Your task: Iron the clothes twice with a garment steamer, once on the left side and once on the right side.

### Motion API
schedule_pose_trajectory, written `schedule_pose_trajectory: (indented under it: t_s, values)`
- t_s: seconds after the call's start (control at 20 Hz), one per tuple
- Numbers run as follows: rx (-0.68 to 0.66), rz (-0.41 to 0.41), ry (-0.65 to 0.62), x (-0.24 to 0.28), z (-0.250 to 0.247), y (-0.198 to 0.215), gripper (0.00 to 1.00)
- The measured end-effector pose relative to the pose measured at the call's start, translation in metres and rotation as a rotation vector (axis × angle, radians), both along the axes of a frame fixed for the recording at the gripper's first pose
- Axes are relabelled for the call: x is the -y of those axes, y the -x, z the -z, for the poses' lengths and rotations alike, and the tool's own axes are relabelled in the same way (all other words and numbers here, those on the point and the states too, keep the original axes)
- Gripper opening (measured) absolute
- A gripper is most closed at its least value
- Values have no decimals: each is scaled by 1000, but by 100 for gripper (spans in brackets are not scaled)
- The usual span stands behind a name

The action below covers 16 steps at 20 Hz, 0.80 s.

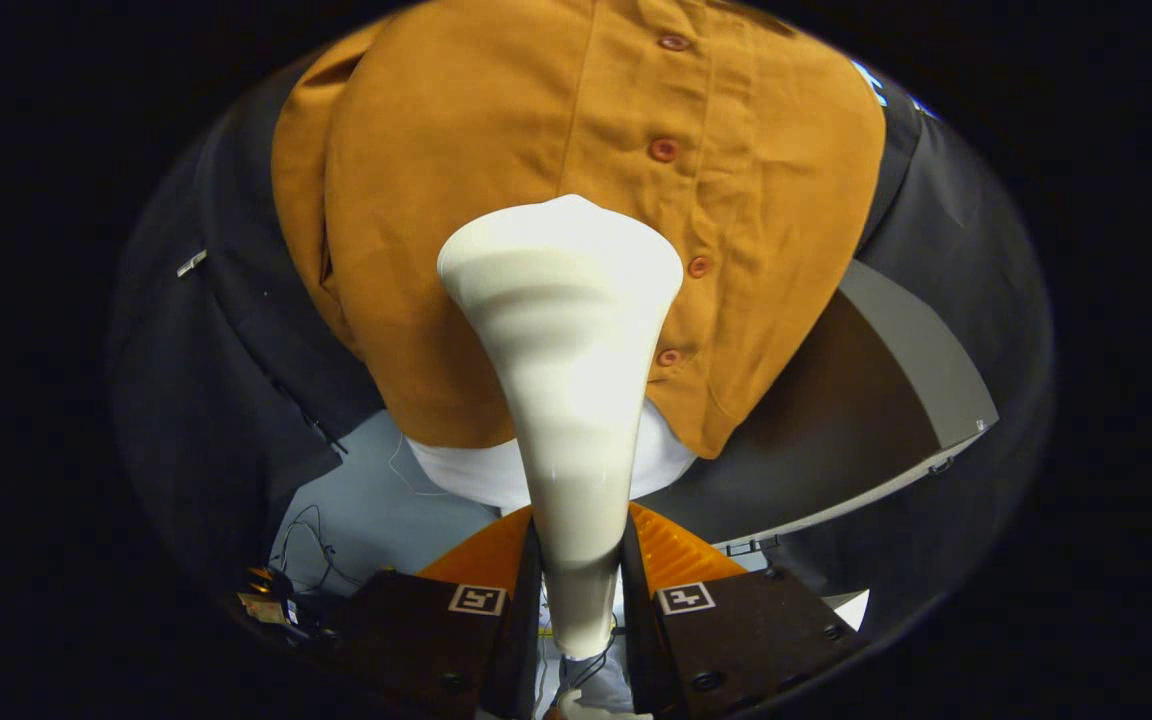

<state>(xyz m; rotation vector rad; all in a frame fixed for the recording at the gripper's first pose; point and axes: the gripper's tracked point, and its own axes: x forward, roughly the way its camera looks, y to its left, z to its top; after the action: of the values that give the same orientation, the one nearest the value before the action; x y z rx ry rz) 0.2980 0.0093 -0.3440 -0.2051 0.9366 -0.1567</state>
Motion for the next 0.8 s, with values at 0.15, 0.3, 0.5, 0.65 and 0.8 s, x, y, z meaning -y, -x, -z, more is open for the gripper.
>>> schedule_pose_trajectory:
  t_s: [0.15,0.3,0.5,0.65,0.8]
  values:
    - [36,22,4,19,-20,-1,40]
    - [84,41,7,34,-46,-3,40]
    - [169,44,18,48,-87,-12,40]
    - [242,52,22,59,-123,-18,40]
    - [310,58,24,68,-154,-19,40]
